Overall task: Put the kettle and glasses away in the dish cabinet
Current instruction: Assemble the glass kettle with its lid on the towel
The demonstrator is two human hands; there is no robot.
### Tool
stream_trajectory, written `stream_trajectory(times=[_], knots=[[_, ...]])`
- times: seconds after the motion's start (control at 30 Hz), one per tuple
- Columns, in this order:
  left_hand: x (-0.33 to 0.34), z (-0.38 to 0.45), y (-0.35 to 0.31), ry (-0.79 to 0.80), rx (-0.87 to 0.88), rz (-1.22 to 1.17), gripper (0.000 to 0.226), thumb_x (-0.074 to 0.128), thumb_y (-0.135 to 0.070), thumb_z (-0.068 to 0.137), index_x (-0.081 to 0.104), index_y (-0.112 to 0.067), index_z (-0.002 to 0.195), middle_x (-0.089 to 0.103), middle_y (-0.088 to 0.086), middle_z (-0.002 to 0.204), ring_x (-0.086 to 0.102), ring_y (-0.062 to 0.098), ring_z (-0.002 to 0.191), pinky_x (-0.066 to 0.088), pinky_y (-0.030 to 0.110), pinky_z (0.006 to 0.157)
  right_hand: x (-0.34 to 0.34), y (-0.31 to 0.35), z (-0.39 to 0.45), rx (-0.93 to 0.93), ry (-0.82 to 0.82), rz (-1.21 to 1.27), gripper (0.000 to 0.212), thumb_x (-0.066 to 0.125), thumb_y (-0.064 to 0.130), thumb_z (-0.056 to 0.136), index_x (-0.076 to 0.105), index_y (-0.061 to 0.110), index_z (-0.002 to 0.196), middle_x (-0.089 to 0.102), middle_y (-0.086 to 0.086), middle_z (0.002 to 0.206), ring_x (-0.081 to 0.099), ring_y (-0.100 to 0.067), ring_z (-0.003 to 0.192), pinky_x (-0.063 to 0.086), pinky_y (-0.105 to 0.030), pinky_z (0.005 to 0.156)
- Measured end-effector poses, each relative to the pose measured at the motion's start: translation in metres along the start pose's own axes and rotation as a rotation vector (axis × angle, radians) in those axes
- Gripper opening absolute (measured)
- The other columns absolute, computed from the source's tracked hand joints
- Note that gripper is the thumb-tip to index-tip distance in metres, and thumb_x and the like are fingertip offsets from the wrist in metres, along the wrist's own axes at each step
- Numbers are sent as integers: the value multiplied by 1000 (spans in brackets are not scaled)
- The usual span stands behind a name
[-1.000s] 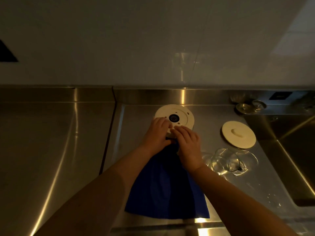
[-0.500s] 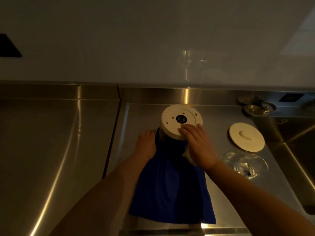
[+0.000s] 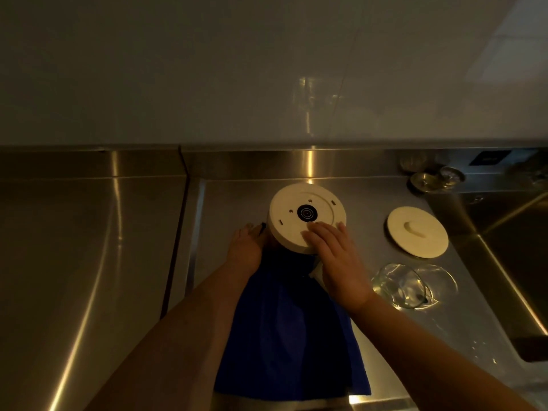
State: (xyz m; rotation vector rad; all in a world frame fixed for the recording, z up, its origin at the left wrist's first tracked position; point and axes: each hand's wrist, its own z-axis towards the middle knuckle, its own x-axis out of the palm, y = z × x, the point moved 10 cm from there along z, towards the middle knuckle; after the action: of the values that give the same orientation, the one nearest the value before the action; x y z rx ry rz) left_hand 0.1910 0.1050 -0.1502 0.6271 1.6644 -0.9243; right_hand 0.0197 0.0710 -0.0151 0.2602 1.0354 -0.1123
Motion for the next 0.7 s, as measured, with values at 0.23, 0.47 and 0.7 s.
stream_trajectory(times=[0.23,0.47,0.7], knots=[[23,-7,1,118,87,280,50,34,-24,102,20,-14,149,8,6,159,9,27,145,8,40,116,-5,3,4,56,-16,1,46,58,6,73,62,1,119,59,-18,125,53,-39,119,25,-57,104],[28,-17,23,177,-13,326,50,17,-20,105,-3,-3,148,-3,13,159,0,25,146,-7,38,115,-3,8,14,11,-19,-29,62,81,0,60,61,0,118,60,-18,124,55,-38,117,19,-59,103],[0,-29,52,5,-124,157,45,26,-14,103,23,1,145,24,14,153,25,29,140,12,37,115,9,24,26,-60,-61,27,53,66,1,67,60,1,119,60,-16,125,55,-35,117,22,-61,103]])
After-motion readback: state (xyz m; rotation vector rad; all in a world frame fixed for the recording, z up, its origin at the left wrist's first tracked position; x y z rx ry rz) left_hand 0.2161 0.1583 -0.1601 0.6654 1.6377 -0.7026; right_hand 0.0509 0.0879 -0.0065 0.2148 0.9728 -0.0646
